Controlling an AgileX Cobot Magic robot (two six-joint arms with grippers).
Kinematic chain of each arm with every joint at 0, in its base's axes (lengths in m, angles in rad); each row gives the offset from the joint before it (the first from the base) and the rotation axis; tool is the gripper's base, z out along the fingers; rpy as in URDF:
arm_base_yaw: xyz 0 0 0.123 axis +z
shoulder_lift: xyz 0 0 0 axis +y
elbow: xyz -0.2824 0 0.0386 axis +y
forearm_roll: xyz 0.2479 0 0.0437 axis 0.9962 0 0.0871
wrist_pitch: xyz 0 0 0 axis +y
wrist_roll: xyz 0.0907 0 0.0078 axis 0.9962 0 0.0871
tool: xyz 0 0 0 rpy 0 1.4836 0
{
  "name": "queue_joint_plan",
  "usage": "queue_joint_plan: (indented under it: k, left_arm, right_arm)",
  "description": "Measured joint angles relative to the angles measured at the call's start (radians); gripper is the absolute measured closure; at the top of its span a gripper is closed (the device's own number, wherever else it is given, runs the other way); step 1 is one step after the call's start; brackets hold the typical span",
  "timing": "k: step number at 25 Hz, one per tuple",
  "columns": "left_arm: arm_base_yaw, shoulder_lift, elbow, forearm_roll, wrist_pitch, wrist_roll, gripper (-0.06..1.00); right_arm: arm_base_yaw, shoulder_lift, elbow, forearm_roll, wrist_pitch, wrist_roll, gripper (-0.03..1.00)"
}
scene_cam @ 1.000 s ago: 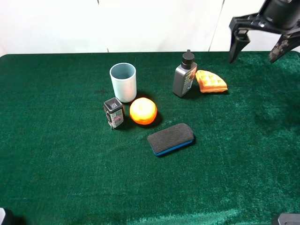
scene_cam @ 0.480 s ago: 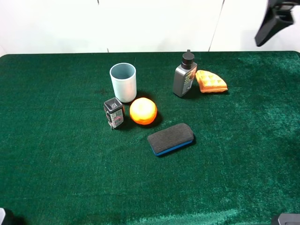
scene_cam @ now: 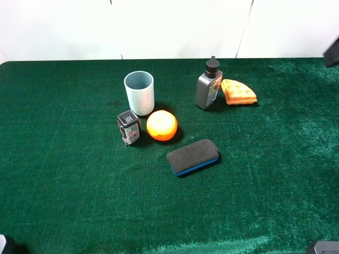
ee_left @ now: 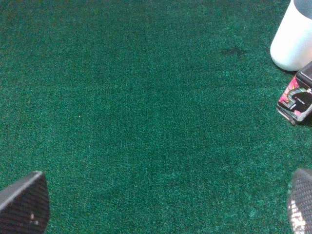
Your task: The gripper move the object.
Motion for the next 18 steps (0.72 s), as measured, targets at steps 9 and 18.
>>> queue_joint_plan:
  k: [9, 18]
  left_arm:
    - [0.0, 0.0, 0.0, 0.0, 0.0, 0.0, -0.05]
    - [0.0, 0.0, 0.0, 0.0, 0.0, 0.0, -0.05]
  right_arm:
    - [0.0, -0.343, 0.153, -0.001, 0.001, 0.0, 0.27]
    - [-0.052, -0.679, 0.297, -0.051, -0.001, 0.0, 0.27]
